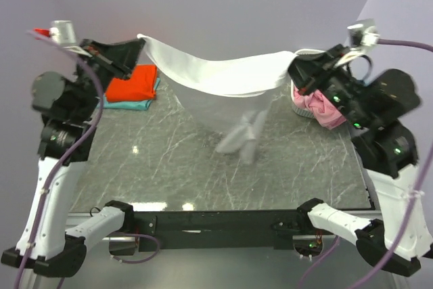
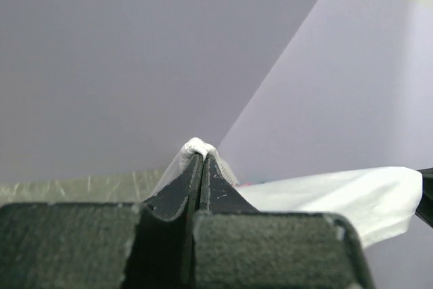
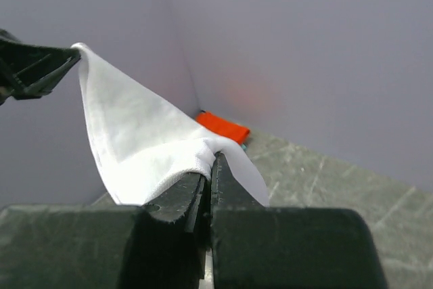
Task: Fold and stack the t-shirts
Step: Flatten the tshirt out
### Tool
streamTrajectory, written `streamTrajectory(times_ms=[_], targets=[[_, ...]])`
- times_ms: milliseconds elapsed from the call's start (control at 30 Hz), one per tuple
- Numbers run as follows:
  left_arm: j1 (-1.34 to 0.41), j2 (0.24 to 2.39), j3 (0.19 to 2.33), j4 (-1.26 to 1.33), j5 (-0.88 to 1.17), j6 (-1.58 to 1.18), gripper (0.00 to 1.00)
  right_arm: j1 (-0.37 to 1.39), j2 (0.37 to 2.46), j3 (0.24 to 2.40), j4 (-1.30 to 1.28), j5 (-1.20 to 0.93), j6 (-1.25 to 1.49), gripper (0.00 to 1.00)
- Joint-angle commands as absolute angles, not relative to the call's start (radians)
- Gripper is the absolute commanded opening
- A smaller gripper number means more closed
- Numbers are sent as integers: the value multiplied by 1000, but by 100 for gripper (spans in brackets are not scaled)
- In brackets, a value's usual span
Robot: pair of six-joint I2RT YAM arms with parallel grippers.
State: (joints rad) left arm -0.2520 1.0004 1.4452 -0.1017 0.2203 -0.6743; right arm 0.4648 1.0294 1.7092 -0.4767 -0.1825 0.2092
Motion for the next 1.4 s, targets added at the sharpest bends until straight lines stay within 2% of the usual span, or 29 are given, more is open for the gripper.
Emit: streamTrajectory(times_ms=[0,233,500,633,767,867,933,1033,1100,1167,1300,1367], targets=[[-253,986,1549,-96,258,-650,1,469,1025,1834,-548,-320,175,0],[-253,1049,1666,-146,227,-649,1,469,1066,1939,-555,-310,141,0],[-252,1274,1801,-202,17,-601,1,423,1241,1947,-473,-126,-24,0],[-233,1448,1920,-215,-41,-600,1,335,1377,1997,-422,-202,-84,0],[-175,1674,2161,-238,-9,-623,1,230,1494,2069,-336,-332,-112,0],[-134,1782,2319,-232,69,-663,1,215,1620,2306,-391,-354,-143,0],[-126,1808,2364,-207,90,-672,1,213,1675,2376,-405,-364,-178,0],[-120,1774,2309,-143,110,-681,1,212,1677,2405,-432,-364,-216,0],[-117,1738,2248,-127,104,-681,1,212,1649,2352,-446,-379,-230,0],[-109,1660,2101,-106,91,-683,1,213,1568,2248,-451,-396,-245,0],[-107,1461,1716,-51,36,-690,1,254,1355,1811,-439,-333,-232,0],[-107,1343,1457,-48,2,-712,1,357,1295,1595,-440,-258,-207,0]])
